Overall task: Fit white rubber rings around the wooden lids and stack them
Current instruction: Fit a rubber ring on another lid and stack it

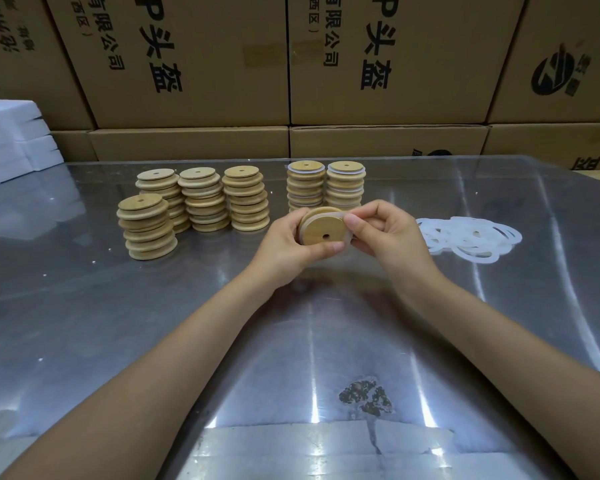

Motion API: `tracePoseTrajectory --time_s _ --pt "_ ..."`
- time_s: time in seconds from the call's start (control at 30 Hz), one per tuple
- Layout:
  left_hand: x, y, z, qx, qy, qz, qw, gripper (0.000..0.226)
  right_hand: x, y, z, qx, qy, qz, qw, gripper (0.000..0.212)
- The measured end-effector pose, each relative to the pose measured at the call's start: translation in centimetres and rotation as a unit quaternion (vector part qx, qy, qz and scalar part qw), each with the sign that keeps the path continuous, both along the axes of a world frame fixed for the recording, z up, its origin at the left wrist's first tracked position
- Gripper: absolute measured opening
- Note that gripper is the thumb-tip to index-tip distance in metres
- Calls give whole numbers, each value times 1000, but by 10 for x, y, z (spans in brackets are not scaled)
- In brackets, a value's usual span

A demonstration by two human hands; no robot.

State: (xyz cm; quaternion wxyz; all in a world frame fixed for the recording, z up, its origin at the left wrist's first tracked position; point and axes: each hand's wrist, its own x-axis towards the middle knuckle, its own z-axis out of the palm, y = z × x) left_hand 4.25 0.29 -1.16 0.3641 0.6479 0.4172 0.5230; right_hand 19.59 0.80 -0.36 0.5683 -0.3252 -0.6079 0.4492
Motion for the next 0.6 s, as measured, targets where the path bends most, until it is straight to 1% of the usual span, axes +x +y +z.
tracePoseTrajectory --time_s 0.1,0.17,0.23,0.33,0.43,0.53,0.6 --pt "3 -3 -1 -37 -44 -8 998 37 2 0 1 24 -4 -7 1000 13" --pt "4 -4 -1 -48 -63 -9 997 36 2 0 0 45 -28 -13 999 12" --pt "4 -4 -2 -49 -71 -8 996 36 2 1 -2 62 -53 -18 997 12" --pt "4 -4 -2 -43 -77 -6 996 32 2 3 -6 81 -99 -54 990 14" --pt "4 -4 -2 -24 -57 0 998 32 3 5 -9 98 -137 -81 982 15" --pt "3 -4 -2 -24 -51 -3 998 32 3 6 -8 89 -131 -84 984 16" --pt "2 -3 -2 -41 -66 -16 997 35 3 6 -7 56 -96 -63 992 16"
